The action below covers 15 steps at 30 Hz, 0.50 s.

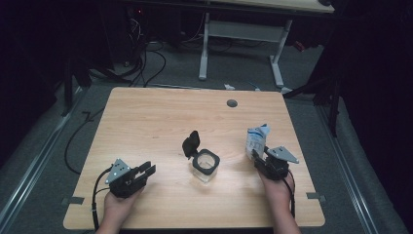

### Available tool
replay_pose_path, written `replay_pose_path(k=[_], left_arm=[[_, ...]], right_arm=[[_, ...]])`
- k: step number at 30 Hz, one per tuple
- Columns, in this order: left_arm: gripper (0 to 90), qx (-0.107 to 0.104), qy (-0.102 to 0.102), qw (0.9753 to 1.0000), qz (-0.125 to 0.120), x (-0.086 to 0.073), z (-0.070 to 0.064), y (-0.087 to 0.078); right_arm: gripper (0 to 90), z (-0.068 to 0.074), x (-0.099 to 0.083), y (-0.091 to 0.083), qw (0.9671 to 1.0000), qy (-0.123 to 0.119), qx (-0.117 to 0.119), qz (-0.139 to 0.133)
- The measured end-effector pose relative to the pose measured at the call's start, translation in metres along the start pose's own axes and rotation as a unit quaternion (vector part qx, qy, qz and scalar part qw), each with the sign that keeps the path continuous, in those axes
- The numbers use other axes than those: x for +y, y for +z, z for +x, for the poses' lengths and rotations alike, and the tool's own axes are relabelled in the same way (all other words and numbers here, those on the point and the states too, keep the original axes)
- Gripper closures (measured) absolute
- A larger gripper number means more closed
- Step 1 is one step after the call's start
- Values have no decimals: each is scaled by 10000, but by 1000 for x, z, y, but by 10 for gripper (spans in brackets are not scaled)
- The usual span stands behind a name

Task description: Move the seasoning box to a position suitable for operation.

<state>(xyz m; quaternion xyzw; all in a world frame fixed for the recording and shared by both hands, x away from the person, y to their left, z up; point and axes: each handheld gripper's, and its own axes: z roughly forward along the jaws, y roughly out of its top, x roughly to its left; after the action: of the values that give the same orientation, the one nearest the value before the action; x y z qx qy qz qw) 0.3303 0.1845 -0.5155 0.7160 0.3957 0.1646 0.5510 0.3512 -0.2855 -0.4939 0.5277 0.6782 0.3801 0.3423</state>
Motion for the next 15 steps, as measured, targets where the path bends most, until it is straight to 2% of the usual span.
replay_pose_path(k=[2,7,9,15], left_arm=[[696,3,-4,10000,-1,0,0,0],[695,7,-4,10000,-2,0,0,0],[695,7,-1,10000,-4,0,0,0],[695,10,-3,10000,-14,0,1,-2]], right_arm=[[480,0,2,1,10000,35,-48,-13],[502,-3,1,4,9999,150,7,45],[553,-5,1,4,9997,211,65,36],[668,-6,2,1,9997,258,31,-21]])
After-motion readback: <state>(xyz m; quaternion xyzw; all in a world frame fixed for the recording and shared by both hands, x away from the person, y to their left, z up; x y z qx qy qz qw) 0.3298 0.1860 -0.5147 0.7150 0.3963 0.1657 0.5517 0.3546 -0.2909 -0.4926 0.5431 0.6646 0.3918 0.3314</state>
